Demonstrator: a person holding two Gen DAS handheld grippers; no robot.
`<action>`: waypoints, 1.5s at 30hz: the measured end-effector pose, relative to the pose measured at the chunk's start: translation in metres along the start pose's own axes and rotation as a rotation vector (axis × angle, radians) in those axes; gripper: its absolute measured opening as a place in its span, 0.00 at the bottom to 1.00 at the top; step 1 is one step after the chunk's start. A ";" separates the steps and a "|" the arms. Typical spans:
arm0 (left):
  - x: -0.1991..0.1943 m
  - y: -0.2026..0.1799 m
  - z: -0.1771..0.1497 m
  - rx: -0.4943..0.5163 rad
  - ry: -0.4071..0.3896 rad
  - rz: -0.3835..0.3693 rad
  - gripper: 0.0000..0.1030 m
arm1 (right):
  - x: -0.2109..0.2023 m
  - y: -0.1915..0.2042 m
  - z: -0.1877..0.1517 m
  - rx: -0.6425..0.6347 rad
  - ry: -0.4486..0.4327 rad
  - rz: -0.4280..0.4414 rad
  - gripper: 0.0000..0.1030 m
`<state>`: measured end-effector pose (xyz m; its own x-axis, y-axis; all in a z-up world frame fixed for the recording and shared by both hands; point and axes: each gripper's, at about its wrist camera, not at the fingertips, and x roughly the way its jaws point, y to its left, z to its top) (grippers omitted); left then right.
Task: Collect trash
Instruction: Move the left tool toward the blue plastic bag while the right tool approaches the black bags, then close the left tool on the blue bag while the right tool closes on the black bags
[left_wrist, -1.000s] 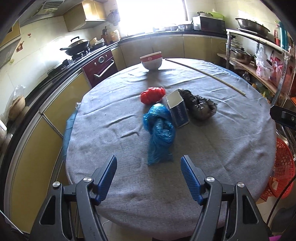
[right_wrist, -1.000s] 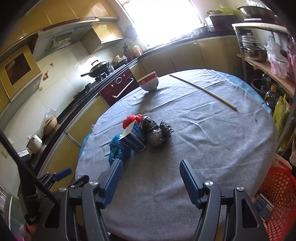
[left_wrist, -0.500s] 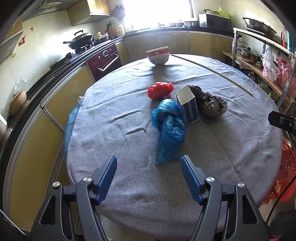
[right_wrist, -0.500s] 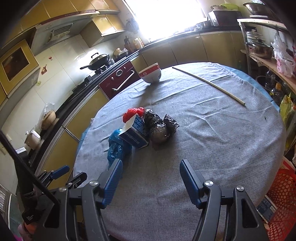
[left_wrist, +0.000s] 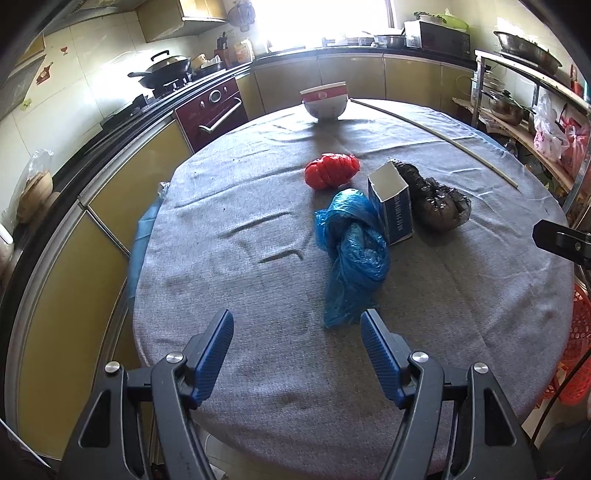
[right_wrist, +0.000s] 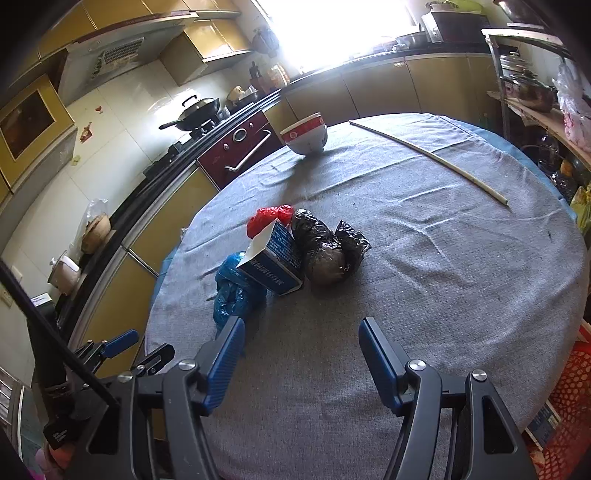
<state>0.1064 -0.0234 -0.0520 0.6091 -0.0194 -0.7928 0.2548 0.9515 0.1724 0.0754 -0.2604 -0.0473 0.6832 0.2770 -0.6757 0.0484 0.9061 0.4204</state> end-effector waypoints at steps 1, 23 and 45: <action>0.002 0.001 0.000 -0.004 0.005 -0.003 0.70 | 0.002 0.000 0.001 0.001 0.002 0.001 0.66; 0.055 0.025 0.029 -0.200 0.156 -0.295 0.70 | 0.069 -0.039 0.027 0.105 0.068 -0.014 0.66; 0.101 -0.007 0.055 -0.205 0.200 -0.382 0.70 | 0.152 -0.042 0.066 0.096 0.127 -0.003 0.61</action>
<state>0.2076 -0.0487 -0.1010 0.3394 -0.3394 -0.8773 0.2664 0.9291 -0.2564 0.2252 -0.2774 -0.1280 0.5856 0.3183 -0.7455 0.1236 0.8739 0.4702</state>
